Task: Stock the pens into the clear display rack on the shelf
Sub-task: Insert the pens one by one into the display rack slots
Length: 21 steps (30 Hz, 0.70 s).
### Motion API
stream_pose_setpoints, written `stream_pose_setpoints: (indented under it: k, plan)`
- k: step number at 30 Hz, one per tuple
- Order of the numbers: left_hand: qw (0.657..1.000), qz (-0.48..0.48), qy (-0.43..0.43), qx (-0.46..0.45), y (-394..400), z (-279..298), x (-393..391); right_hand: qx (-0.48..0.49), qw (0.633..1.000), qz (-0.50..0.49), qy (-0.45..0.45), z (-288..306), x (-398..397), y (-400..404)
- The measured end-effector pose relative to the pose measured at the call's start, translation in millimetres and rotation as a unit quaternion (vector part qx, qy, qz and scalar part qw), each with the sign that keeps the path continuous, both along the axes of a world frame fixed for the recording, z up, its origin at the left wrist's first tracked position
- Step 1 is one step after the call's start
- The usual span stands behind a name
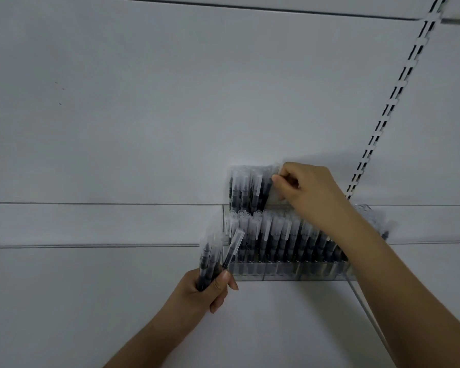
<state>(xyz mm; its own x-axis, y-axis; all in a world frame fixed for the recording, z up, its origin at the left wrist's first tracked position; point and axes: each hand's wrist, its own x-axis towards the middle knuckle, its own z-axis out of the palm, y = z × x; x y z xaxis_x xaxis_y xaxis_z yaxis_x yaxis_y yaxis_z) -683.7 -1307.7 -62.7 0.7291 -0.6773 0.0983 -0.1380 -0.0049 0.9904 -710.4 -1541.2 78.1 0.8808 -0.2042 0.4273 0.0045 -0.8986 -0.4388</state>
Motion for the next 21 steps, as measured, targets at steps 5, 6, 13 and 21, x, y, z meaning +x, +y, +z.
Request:
stream_pose_setpoints:
  k: [5, 6, 13, 21]
  plan:
    - [1.0, 0.0, 0.006, -0.01, -1.0, -1.0, 0.1, -0.047, 0.999, 0.022, -0.002, -1.9, -3.5, 6.0]
    - [1.0, 0.0, 0.006, -0.01, -1.1, -0.9, 0.2, -0.065, 0.998, 0.026, -0.001, -2.2, -3.8, 7.9]
    - [1.0, 0.001, -0.004, 0.003, -1.0, -2.0, -0.7, -0.095, 0.995, 0.012, 0.002, -1.3, -0.2, 7.3]
    - [1.0, 0.002, -0.017, 0.022, -2.7, -1.6, -1.0, -0.02, 1.0, 0.015, -0.014, -3.9, 2.9, -1.7]
